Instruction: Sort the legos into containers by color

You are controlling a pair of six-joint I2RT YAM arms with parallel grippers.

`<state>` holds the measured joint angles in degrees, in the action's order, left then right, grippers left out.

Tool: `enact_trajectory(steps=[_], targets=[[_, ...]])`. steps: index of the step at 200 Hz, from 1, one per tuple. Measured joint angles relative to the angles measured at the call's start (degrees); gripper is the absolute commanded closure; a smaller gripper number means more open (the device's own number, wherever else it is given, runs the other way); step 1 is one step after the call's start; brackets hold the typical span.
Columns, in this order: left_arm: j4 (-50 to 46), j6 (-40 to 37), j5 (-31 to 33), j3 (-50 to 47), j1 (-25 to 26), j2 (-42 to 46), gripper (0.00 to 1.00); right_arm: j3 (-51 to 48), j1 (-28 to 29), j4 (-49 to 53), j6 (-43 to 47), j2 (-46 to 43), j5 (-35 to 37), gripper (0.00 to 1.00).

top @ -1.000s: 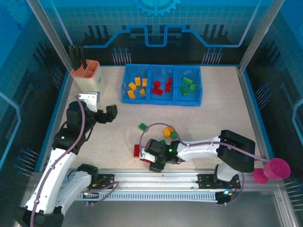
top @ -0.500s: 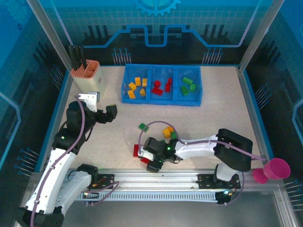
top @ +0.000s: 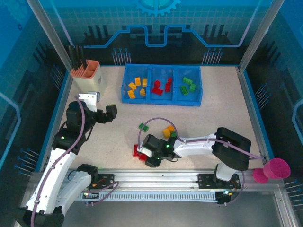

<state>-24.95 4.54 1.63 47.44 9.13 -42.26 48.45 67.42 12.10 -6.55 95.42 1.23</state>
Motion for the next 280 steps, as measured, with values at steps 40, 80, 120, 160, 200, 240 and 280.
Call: enact_trajectory(steps=[40,80,120,160,200,240,280], targets=[[0.0,0.0,0.0,0.0,-0.1,0.0,0.01,0.4,-4.5,4.7,0.1,-2.6,1.6,0.72],[0.0,0.0,0.0,0.0,-0.3,0.0,0.01,1.6,-14.7,10.3,1.5,-16.5,1.4,0.71],[0.0,0.0,0.0,0.0,-0.4,0.0,0.01,10.2,-26.2,11.1,8.5,-16.6,1.1,0.71],[0.0,0.0,0.0,0.0,-0.4,0.0,0.01,25.5,-35.0,9.8,15.8,-2.9,2.5,0.71],[0.0,0.0,0.0,0.0,-0.5,0.2,0.01,43.3,-40.1,9.8,20.8,14.5,4.8,0.71],[0.0,0.0,0.0,0.0,-0.5,0.4,0.01,60.6,-42.8,12.3,22.3,29.9,4.6,0.71],[0.0,0.0,0.0,0.0,-0.5,0.3,0.01,72.8,-43.1,16.9,24.0,40.2,4.6,0.68]])
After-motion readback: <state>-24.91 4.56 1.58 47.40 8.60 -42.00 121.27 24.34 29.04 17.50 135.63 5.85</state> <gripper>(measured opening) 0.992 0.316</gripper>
